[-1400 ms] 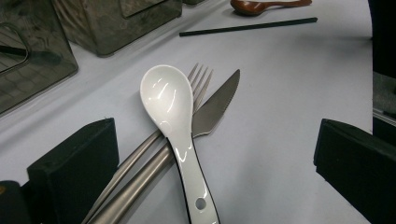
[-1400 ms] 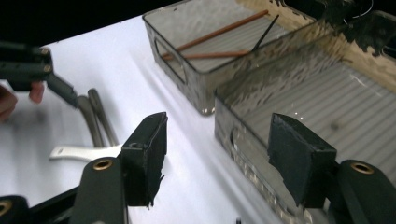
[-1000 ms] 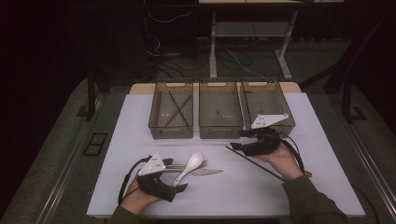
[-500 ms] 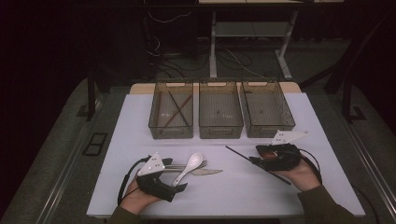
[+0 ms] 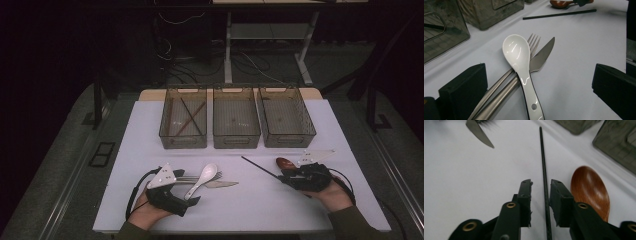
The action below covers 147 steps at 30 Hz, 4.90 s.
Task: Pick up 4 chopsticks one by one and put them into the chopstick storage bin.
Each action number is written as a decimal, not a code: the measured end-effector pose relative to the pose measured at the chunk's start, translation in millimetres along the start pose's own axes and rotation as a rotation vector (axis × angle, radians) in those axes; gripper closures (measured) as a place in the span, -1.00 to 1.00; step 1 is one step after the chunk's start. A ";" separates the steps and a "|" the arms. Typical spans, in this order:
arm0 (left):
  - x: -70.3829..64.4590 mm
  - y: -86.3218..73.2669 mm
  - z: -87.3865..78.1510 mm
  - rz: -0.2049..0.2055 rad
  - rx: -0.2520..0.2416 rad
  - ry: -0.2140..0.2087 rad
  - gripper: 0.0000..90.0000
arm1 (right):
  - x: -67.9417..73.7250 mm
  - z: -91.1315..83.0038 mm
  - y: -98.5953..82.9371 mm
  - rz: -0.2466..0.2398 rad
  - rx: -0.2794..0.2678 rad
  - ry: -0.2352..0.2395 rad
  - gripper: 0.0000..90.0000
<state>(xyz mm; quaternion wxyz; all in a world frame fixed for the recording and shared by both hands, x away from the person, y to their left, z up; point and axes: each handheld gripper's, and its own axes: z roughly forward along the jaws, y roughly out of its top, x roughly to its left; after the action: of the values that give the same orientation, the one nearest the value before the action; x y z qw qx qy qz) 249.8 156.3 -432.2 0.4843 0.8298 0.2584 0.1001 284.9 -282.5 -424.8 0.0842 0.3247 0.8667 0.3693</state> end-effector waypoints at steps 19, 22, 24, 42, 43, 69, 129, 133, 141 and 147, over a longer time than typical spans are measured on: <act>-0.7 -0.3 1.9 0.003 0.010 -0.004 -1.00 | -9.1 19.8 -4.3 -0.016 0.102 -0.013 0.83; -0.7 -0.4 2.2 0.005 0.010 -0.005 -1.00 | -8.9 20.1 -4.3 -0.024 0.101 -0.018 0.87; -0.9 -0.4 2.2 0.005 0.011 -0.006 -1.00 | -9.3 20.2 -4.3 -0.026 0.102 -0.016 0.87; -0.7 -0.3 2.0 0.006 0.011 -0.006 -1.00 | -15.4 13.3 -1.6 0.014 0.068 0.026 0.90; -0.8 -0.3 2.1 0.006 0.011 -0.006 -1.00 | -15.2 12.6 -1.4 0.016 0.064 0.029 0.89; -0.8 -0.3 2.2 0.004 0.010 -0.006 -1.00 | -13.3 -19.6 12.9 0.016 -0.083 0.071 0.89; 1.6 0.8 5.8 0.014 0.008 -0.027 -1.00 | 13.2 67.6 199.3 -0.019 -0.203 -0.015 0.89; 1.3 0.7 5.5 0.013 0.003 -0.026 -1.00 | 14.8 84.5 208.6 -0.011 -0.194 -0.015 0.89; 1.2 1.4 5.1 0.015 0.002 -0.028 -1.00 | 18.6 122.6 223.2 0.020 -0.164 -0.028 0.89; 0.8 1.5 4.7 0.015 -0.001 -0.033 -1.00 | 19.7 146.1 236.4 0.024 -0.134 -0.066 0.89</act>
<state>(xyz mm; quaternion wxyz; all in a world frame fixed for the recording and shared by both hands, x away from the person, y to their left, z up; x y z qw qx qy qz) 253.0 152.5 -433.4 0.4880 0.8331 0.2443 0.0900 444.4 -62.6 -362.9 0.1301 0.3406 0.8328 0.4165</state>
